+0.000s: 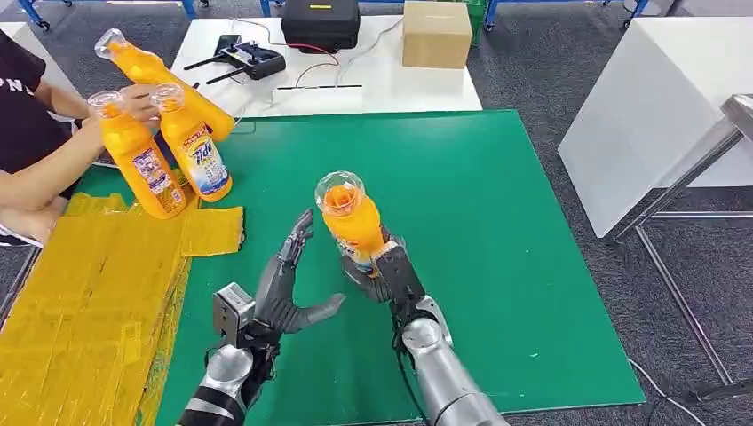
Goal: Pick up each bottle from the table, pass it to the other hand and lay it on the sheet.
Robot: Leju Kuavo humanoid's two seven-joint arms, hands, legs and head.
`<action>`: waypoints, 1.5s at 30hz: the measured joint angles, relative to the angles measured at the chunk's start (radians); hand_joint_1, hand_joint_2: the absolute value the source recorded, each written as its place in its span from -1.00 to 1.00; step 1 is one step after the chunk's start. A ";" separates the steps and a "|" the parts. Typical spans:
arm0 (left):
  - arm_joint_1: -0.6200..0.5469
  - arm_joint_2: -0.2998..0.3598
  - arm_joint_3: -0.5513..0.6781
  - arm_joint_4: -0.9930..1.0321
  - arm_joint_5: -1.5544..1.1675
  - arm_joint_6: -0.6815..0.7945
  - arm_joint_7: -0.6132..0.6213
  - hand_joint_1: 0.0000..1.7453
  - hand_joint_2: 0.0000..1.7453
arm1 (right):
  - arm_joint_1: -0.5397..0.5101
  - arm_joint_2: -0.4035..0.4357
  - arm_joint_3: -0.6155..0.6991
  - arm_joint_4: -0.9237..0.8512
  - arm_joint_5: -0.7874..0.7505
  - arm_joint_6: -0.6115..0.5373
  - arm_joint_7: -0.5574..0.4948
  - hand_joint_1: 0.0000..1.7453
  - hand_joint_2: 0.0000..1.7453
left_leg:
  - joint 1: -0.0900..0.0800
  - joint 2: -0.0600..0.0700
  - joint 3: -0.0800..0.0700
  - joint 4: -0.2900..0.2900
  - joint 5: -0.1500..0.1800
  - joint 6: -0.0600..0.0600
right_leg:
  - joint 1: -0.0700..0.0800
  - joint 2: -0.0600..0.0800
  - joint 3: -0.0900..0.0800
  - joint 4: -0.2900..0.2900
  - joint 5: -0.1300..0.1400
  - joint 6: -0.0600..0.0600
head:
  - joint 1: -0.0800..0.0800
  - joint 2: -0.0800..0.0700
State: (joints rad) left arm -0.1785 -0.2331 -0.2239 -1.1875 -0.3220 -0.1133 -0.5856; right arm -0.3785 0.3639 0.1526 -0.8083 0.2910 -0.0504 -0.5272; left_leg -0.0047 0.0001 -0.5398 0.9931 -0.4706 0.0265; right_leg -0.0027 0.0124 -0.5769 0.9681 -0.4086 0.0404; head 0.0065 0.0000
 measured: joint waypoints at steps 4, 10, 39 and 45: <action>-0.012 -0.005 -0.009 0.015 0.002 -0.005 0.002 -1.00 1.00 | -0.012 0.000 0.072 0.005 -0.052 -0.011 0.005 1.00 1.00 | 0.000 0.000 0.000 0.000 0.000 0.000 | 0.000 0.000 0.000 0.000 0.000 0.000 | 0.000 0.000; -0.027 -0.007 -0.008 0.033 0.009 -0.005 0.000 -1.00 1.00 | -0.017 0.001 0.179 0.004 -0.103 -0.017 0.019 1.00 1.00 | 0.000 -0.001 0.000 0.000 0.000 0.000 | 0.000 0.000 0.000 0.000 0.000 0.000 | 0.000 0.000; -0.046 0.005 0.081 0.100 0.084 -0.029 -0.017 -1.00 1.00 | -0.075 -0.029 0.598 0.116 -0.216 -0.035 0.071 1.00 1.00 | 0.000 0.000 0.000 0.000 0.000 0.000 | 0.000 0.000 -0.002 0.001 0.000 0.000 | 0.000 0.000; -0.044 0.005 0.084 0.101 0.084 -0.031 -0.017 -1.00 1.00 | -0.081 -0.029 0.605 0.125 -0.216 -0.035 0.071 1.00 1.00 | 0.000 0.000 0.000 0.000 0.000 0.000 | 0.000 0.000 -0.002 0.001 0.000 0.000 | 0.000 0.000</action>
State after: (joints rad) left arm -0.2225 -0.2285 -0.1396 -1.0864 -0.2384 -0.1442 -0.6027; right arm -0.4592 0.3346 0.7580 -0.6828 0.0751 -0.0858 -0.4562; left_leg -0.0047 0.0006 -0.5401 0.9932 -0.4704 0.0263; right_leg -0.0025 0.0120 -0.5787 0.9690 -0.4086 0.0403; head 0.0065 0.0000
